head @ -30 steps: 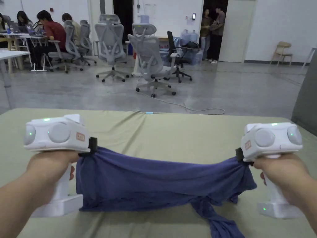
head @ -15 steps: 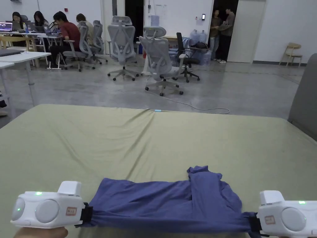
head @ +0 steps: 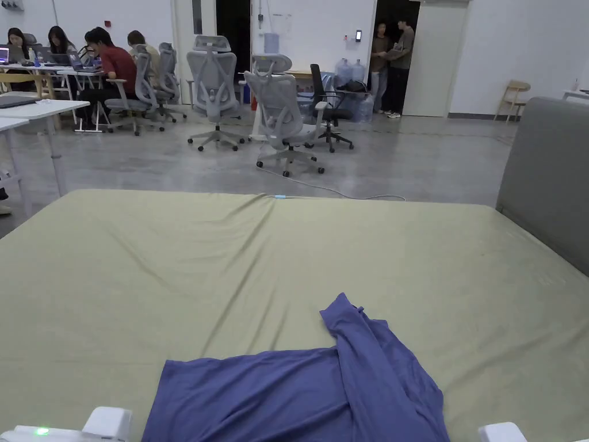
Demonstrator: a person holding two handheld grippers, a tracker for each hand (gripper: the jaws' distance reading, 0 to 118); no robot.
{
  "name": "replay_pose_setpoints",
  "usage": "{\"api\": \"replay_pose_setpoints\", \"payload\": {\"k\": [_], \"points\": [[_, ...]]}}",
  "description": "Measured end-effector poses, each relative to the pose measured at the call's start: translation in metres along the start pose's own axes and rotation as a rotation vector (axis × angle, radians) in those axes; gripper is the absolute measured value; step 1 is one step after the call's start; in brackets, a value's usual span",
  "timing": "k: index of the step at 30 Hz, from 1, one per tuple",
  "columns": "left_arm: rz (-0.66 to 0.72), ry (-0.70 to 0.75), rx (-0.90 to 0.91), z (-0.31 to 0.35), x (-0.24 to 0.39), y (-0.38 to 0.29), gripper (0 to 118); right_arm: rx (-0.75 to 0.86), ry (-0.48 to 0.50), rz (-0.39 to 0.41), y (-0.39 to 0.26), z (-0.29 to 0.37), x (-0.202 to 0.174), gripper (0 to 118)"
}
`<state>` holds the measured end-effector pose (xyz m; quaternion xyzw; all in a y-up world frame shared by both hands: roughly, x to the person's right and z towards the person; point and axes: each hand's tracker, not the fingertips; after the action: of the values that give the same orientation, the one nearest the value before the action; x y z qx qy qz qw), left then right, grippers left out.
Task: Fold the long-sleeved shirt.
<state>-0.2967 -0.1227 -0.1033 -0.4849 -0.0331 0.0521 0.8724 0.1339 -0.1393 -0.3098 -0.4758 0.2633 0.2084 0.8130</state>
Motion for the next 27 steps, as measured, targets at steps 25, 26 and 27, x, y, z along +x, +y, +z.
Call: {"api": "replay_pose_setpoints", "payload": {"k": [25, 26, 27], "points": [[0.038, 0.009, 0.175, 0.02, 0.019, -0.041, 107, 0.078, -0.018, -0.095, -0.03, 0.01, 0.019, 105], [0.05, -0.009, 0.217, 0.03, 0.025, -0.041, 107, 0.114, 0.011, -0.137, -0.03, 0.022, 0.02, 105], [0.06, -0.018, 0.237, 0.037, 0.031, -0.042, 111, 0.15, 0.033, -0.174, -0.031, 0.031, 0.02, 110]]}}
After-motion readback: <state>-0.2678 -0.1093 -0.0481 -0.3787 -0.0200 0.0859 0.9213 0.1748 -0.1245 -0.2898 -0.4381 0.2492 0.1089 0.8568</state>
